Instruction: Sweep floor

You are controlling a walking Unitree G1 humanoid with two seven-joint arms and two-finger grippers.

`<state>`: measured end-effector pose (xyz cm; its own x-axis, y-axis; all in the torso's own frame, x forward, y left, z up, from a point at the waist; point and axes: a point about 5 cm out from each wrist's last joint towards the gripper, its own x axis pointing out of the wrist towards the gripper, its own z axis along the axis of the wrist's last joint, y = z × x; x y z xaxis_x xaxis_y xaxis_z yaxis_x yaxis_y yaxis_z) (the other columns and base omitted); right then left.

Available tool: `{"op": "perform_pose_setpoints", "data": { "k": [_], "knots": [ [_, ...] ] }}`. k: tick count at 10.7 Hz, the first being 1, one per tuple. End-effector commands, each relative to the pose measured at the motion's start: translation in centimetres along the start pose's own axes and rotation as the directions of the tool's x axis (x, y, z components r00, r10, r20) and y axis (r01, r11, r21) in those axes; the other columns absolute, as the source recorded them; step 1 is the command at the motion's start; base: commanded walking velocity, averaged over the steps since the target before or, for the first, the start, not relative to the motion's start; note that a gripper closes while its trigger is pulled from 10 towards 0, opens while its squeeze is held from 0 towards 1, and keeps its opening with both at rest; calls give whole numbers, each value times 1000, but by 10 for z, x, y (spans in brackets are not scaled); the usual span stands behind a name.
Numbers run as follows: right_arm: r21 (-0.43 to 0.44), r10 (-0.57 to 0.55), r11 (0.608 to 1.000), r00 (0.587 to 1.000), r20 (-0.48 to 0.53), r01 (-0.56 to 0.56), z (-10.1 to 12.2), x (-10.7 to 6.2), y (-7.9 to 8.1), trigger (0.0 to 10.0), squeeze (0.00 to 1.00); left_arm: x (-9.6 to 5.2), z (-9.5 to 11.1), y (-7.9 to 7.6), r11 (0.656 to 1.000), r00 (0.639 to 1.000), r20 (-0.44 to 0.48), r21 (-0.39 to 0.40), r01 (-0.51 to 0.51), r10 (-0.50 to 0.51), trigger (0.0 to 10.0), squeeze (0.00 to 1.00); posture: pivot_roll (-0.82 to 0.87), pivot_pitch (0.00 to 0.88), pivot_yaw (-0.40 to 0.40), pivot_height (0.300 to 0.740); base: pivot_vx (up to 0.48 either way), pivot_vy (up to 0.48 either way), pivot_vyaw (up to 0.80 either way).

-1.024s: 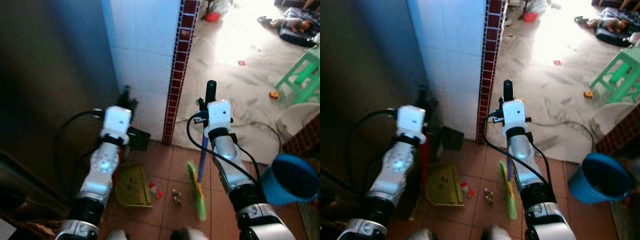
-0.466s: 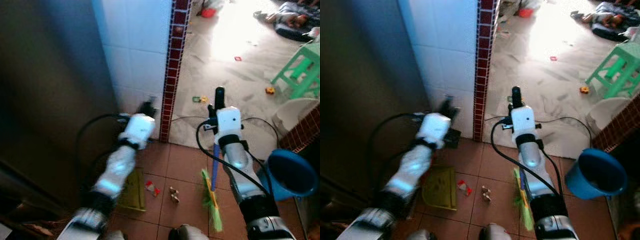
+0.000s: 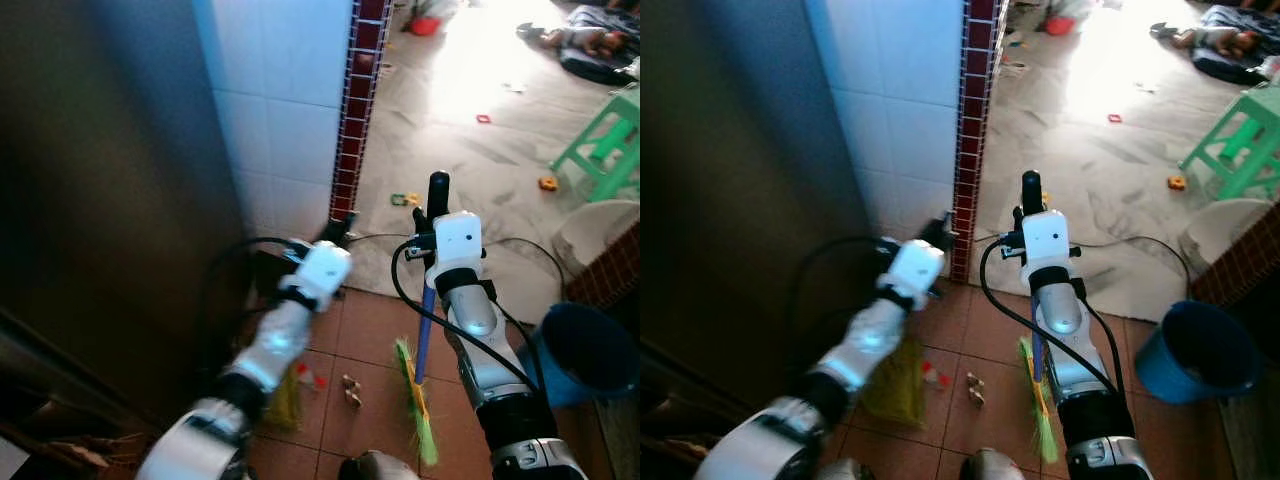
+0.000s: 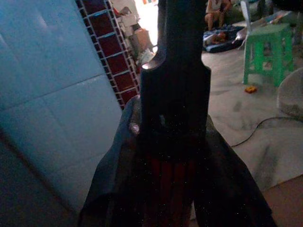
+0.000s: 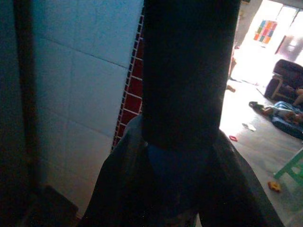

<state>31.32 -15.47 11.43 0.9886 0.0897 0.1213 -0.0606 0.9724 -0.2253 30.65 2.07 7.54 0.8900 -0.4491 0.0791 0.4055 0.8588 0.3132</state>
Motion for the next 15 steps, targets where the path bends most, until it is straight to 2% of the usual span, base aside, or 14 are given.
{"op": "perform_pose_setpoints", "data": {
  "k": [1, 4, 5, 6, 7, 9, 10, 12, 14, 15],
  "knots": [
    [0, -8, 1000, 999, 41, 8, 11, 3, -5, 10000, 0, 4, 4, -7, 999, 1000, 7, -40, 14, -13, 10000, 0, -133, 0, -10, 740, 0, 0, 0],
    [19, -14, 1000, 999, 35, 13, 12, 4, -5, 10000, 0, 7, 6, -16, 990, 999, -4, -132, 37, -38, 10000, 0, -131, 0, -8, 740, 0, 0, 0],
    [32, -7, 999, 999, 35, 6, 12, 6, -2, 10000, 0, 8, 6, -16, 991, 999, -7, -131, 34, -35, 10000, 0, -124, 0, -9, 740, 0, 0, 0],
    [41, 1, 999, 999, 34, -2, 12, 7, 0, 10000, 0, 10, 8, -11, 991, 1000, 3, -130, 13, -12, 10000, 0, -120, 0, -11, 740, 0, 0, 0],
    [44, 7, 999, 999, 32, -8, 12, 9, 1, 10000, 0, 14, 13, 10, 991, 998, 38, -124, -50, 55, 10000, 0, -104, 0, -16, 740, 0, 0, 0],
    [51, 16, 999, 999, 32, -18, 12, 13, 2, 10000, 0, 15, 21, 36, 984, 986, 102, -136, -117, 131, 10000, 0, -87, 0, -20, 740, 0, 0, 0],
    [53, 19, 998, 999, 34, -20, 13, 15, 4, 10000, 0, 15, 26, 43, 980, 979, 136, -144, -135, 155, 10000, 0, -87, 0, -20, 740, 0, 0, 0],
    [49, 27, 998, 999, 40, -29, 14, 17, 6, 10000, 0, 14, 30, 44, 985, 975, 170, -124, -122, 142, 10000, 0, -73, 0, -25, 740, 0, 0, 0],
    [46, 32, 998, 999, 36, -34, 13, 18, 7, 10000, 0, 9, 19, 41, 989, 986, 118, -106, -106, 118, 10000, 0, -76, 0, -24, 740, 0, 0, 0],
    [41, 28, 999, 999, 33, -29, 13, 19, 6, 10000, 0, 5, 9, 38, 995, 994, 69, -65, -78, 83, 10000, 0, -78, 0, -23, 740, 0, 0, 0]
  ]
}}
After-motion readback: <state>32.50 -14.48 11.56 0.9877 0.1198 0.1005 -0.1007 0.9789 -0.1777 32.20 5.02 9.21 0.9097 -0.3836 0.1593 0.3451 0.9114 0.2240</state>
